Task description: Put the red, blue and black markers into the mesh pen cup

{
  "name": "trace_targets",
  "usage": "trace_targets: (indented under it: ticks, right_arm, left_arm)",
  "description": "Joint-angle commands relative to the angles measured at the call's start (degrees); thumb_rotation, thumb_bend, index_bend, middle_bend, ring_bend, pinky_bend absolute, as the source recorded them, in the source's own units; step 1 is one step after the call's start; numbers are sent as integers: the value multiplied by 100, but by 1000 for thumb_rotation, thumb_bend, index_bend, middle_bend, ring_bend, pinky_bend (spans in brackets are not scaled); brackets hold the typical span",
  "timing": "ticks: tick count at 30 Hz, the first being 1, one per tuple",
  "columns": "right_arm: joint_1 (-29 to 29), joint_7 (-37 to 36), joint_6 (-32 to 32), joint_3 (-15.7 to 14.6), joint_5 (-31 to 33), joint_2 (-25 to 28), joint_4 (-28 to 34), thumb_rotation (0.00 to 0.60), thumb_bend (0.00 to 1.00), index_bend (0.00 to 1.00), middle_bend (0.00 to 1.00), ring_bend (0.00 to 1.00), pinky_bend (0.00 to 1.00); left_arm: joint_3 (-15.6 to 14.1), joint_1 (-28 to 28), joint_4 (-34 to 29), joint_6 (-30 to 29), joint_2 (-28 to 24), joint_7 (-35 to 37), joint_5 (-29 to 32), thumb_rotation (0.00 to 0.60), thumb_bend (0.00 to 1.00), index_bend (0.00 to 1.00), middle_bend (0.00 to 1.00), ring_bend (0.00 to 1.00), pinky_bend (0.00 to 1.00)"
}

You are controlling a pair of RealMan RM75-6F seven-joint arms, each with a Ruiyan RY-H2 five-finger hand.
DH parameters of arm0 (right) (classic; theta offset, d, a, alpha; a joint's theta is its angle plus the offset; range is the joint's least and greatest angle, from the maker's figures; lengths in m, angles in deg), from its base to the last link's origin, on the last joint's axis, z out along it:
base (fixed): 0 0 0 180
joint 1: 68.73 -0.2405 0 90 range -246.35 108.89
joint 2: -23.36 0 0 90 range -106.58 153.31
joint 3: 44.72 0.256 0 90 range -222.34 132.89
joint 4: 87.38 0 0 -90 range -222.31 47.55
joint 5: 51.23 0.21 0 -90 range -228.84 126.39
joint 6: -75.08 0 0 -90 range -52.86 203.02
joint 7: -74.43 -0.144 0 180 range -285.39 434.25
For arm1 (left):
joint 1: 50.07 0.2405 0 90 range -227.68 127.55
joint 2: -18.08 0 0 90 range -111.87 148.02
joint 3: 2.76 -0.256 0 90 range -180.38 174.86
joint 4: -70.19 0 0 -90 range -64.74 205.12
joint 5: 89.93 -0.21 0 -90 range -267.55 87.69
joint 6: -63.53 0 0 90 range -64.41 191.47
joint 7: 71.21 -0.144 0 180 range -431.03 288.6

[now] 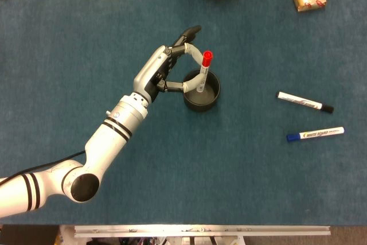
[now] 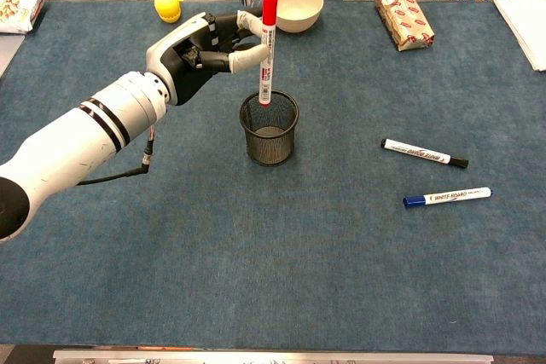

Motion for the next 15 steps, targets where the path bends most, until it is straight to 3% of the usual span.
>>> trace_targets:
  ticks: [1,15]
  right_arm:
    - [-1,0,-7,2,9,1,-1,600,0,150,231,160,310]
    - [-4,-35,-49,-17,17,-57,-36,600,0,150,231,160,310]
  left_arm:
    - [2,-14,29,-7,48,39,-7,600,323,642,47,12,0]
    - [-15,-111,356,12,269,69,-47,600,323,642,47,12,0]
